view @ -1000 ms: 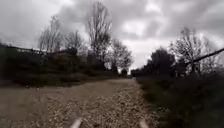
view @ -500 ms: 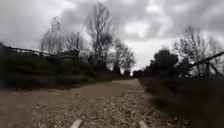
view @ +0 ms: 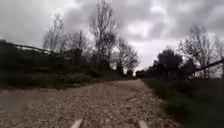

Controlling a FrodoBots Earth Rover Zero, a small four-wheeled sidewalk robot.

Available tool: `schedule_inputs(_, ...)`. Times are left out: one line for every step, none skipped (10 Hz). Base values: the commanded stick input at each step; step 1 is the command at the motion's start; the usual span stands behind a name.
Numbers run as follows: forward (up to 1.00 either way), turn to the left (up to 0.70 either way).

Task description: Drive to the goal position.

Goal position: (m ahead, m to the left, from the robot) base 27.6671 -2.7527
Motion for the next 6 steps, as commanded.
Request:
schedule_inputs(0.7, 0.0)
schedule_inputs(0.7, 0.0)
schedule_inputs(0.7, 0.0)
schedule_inputs(0.7, 0.0)
schedule_inputs(0.7, 0.0)
schedule_inputs(0.7, 0.0)
